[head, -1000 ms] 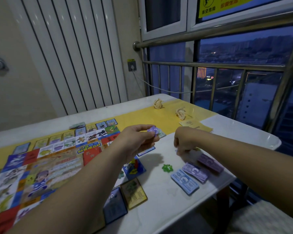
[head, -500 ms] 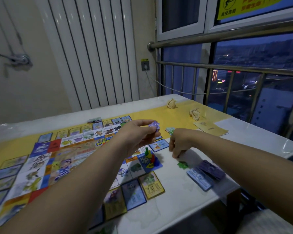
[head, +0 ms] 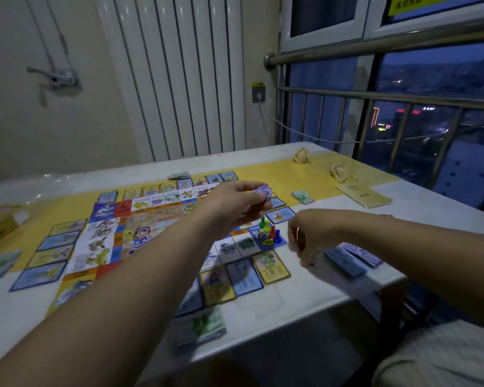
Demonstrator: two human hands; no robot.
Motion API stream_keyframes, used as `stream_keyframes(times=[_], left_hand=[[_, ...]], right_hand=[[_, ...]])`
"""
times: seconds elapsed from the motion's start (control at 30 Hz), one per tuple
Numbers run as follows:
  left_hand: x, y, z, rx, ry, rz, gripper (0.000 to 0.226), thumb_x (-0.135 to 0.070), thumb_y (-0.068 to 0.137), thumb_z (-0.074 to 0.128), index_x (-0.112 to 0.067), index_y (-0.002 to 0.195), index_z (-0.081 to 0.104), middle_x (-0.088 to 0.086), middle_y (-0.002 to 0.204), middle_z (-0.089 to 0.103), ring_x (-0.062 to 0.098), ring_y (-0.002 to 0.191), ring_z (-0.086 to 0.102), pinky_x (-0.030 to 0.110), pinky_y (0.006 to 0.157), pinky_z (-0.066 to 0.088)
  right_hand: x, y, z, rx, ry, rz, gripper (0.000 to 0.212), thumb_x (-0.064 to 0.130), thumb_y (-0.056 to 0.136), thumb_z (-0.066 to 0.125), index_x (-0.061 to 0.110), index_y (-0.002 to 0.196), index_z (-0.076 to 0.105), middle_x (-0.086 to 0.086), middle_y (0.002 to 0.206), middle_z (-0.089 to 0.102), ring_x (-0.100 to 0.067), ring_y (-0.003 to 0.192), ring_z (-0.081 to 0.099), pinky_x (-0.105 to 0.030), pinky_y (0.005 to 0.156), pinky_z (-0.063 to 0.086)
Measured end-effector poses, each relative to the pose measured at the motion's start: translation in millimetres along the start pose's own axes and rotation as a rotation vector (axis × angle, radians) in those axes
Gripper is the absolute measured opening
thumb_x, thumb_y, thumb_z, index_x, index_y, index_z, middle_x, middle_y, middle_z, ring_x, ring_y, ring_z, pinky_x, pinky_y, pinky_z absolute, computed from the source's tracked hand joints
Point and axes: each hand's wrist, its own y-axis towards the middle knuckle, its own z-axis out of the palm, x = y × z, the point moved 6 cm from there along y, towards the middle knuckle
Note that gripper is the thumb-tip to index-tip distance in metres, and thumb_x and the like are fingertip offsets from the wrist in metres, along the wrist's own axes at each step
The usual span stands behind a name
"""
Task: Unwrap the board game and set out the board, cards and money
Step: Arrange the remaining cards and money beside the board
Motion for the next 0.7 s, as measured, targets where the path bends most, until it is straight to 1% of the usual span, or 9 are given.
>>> stream_keyframes(times=[0.07, 0.13, 0.23, 0.33, 0.37, 0.43, 0.5, 0.57, 0.7], left_hand=[[5.0, -5.6, 0.7, 0.001, -0.001, -0.008, 0.016, 0.001, 0.091, 0.055, -0.014, 0.096, 0.060, 0.009, 0.084, 0.069, 0.011, 0.069, 0.068, 0.020, 0.065, 0.056], [11.6, -11.7, 1.7, 0.002, -0.002, -0.013, 0.016, 0.000, 0.091, 0.056, -0.014, 0.096, 0.061, 0.007, 0.081, 0.070, 0.012, 0.071, 0.068, 0.020, 0.064, 0.057], [21.1, -23.8, 4.9, 0.001, -0.043, -0.016, 0.015, 0.001, 0.091, 0.056, -0.013, 0.094, 0.061, 0.007, 0.077, 0.070, 0.012, 0.069, 0.068, 0.019, 0.063, 0.057], [26.9, -35.9, 6.9, -0.010, -0.084, -0.013, 0.016, 0.002, 0.090, 0.056, -0.011, 0.097, 0.061, 0.006, 0.073, 0.071, 0.011, 0.064, 0.069, 0.019, 0.059, 0.056], [28.0, -39.4, 7.3, -0.012, -0.091, -0.009, 0.015, 0.002, 0.090, 0.057, -0.010, 0.097, 0.061, 0.005, 0.071, 0.071, 0.011, 0.063, 0.069, 0.018, 0.058, 0.056], [29.7, -45.9, 9.0, -0.012, -0.102, -0.003, 0.016, 0.002, 0.090, 0.056, -0.010, 0.098, 0.062, 0.004, 0.070, 0.072, 0.010, 0.062, 0.069, 0.018, 0.057, 0.056], [30.9, -51.6, 10.8, -0.015, -0.119, 0.000, 0.016, 0.003, 0.090, 0.055, -0.009, 0.098, 0.061, 0.004, 0.070, 0.072, 0.009, 0.062, 0.069, 0.018, 0.058, 0.056], [31.9, -57.6, 11.5, -0.018, -0.131, 0.002, 0.016, 0.003, 0.089, 0.055, -0.009, 0.100, 0.061, 0.003, 0.069, 0.072, 0.010, 0.062, 0.069, 0.018, 0.058, 0.056], [34.6, -71.9, 5.5, -0.034, -0.132, 0.010, 0.017, 0.002, 0.090, 0.055, -0.010, 0.100, 0.061, 0.002, 0.069, 0.072, 0.010, 0.064, 0.070, 0.019, 0.060, 0.057]], right_hand=[[1.4, -13.6, 7.5, 0.009, 0.012, -0.032, 0.032, 0.019, 0.072, 0.080, 0.018, 0.099, 0.063, 0.008, 0.090, 0.063, -0.006, 0.076, 0.057, -0.013, 0.054, 0.040], [3.4, -27.6, 13.3, -0.002, 0.011, -0.073, 0.030, 0.020, 0.073, 0.080, 0.018, 0.098, 0.063, 0.011, 0.089, 0.062, -0.005, 0.077, 0.056, -0.011, 0.056, 0.040], [1.1, -48.7, 14.2, -0.098, 0.044, -0.114, 0.032, 0.027, 0.075, 0.079, 0.020, 0.103, 0.066, 0.009, 0.102, 0.066, -0.009, 0.087, 0.060, -0.011, 0.063, 0.042], [-1.9, -72.0, 16.3, -0.213, -0.003, -0.140, 0.042, 0.040, 0.079, 0.073, 0.021, 0.116, 0.065, 0.013, 0.108, 0.060, -0.004, 0.085, 0.051, -0.005, 0.062, 0.037], [-2.4, -77.8, 21.9, -0.214, -0.044, -0.144, 0.044, 0.045, 0.079, 0.071, 0.020, 0.115, 0.066, 0.012, 0.108, 0.060, -0.004, 0.087, 0.050, -0.007, 0.065, 0.039], [-1.8, -84.0, 36.7, -0.204, -0.139, -0.153, 0.042, 0.047, 0.079, 0.068, 0.014, 0.105, 0.069, 0.001, 0.107, 0.065, -0.014, 0.090, 0.057, -0.028, 0.077, 0.048], [-0.5, -86.9, 47.4, -0.274, -0.179, -0.164, 0.030, 0.036, 0.082, 0.064, 0.008, 0.091, 0.069, -0.011, 0.093, 0.066, -0.025, 0.084, 0.060, -0.038, 0.075, 0.051], [1.1, -92.8, 51.1, -0.364, -0.170, -0.174, 0.021, 0.024, 0.083, 0.057, 0.008, 0.084, 0.069, -0.014, 0.088, 0.065, -0.028, 0.081, 0.061, -0.040, 0.072, 0.051], [9.3, -109.9, 57.4, -0.418, -0.197, -0.255, 0.022, 0.023, 0.093, 0.054, 0.017, 0.106, 0.071, -0.002, 0.102, 0.063, -0.019, 0.094, 0.059, -0.037, 0.082, 0.049]])
